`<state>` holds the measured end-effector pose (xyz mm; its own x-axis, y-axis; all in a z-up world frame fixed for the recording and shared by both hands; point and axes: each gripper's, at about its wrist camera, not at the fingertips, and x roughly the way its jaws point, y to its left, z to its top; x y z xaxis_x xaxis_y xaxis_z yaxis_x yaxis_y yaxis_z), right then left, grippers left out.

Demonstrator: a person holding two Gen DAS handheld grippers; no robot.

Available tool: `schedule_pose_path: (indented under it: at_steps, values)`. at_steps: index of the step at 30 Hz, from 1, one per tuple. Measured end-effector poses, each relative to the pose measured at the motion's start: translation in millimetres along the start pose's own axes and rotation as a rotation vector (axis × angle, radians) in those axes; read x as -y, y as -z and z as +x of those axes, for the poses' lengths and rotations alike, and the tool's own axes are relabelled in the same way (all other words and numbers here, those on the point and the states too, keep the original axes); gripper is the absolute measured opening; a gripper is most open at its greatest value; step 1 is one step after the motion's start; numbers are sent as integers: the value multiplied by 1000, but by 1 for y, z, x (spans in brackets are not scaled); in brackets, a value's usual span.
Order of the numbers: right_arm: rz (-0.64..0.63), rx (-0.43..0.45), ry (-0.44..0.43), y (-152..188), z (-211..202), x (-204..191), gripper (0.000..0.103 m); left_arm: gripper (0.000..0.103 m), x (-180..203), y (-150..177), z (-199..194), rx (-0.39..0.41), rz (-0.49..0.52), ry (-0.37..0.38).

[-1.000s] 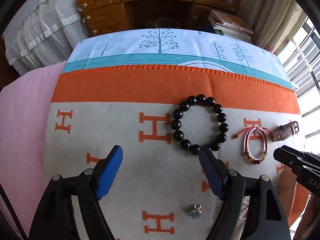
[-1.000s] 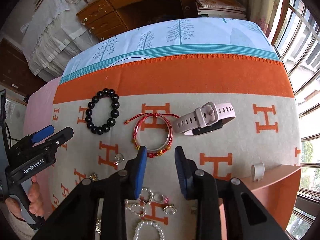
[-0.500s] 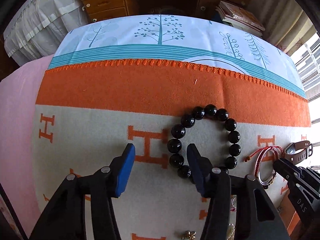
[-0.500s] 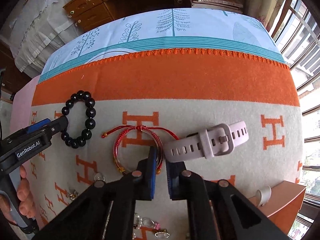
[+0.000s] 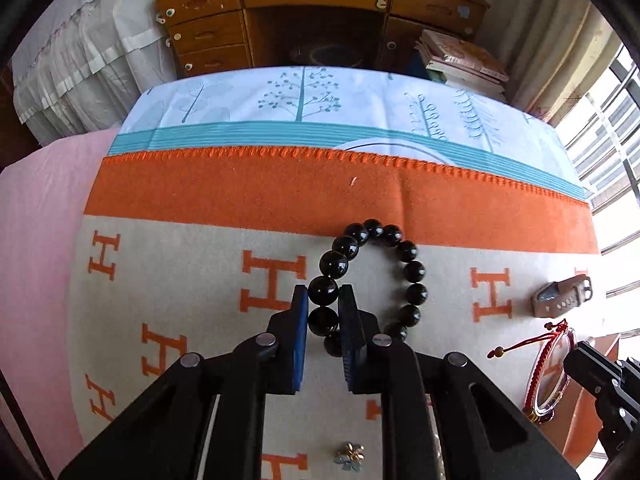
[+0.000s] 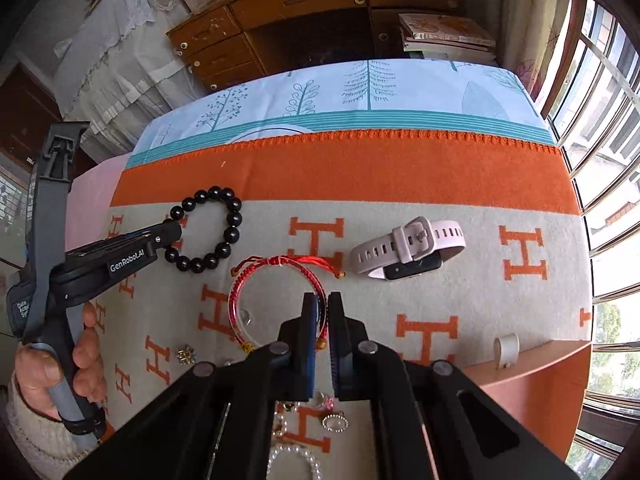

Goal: Organize jewelry
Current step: 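Carry both bracelets into the pink box and open both grippers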

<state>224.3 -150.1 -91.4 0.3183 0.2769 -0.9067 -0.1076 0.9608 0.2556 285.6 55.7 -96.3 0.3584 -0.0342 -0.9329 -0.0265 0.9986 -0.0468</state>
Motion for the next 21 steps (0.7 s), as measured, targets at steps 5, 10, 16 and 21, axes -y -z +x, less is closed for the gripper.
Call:
schedule_pose_path:
  at_steps: [5,10,16,21]
  values:
    - [19,107,-63,22,-59,15,5,12,31,13,-70,106,92,74]
    - [67,190,-105,60,-103,45,5,12,76,44,-138,198,218,161]
    - [151,226,-44,116,-114,91,5,12,141,85,-187,252,364,292]
    - [206,170,23,154,-86,115,5,12,202,116,-184,213,474,361]
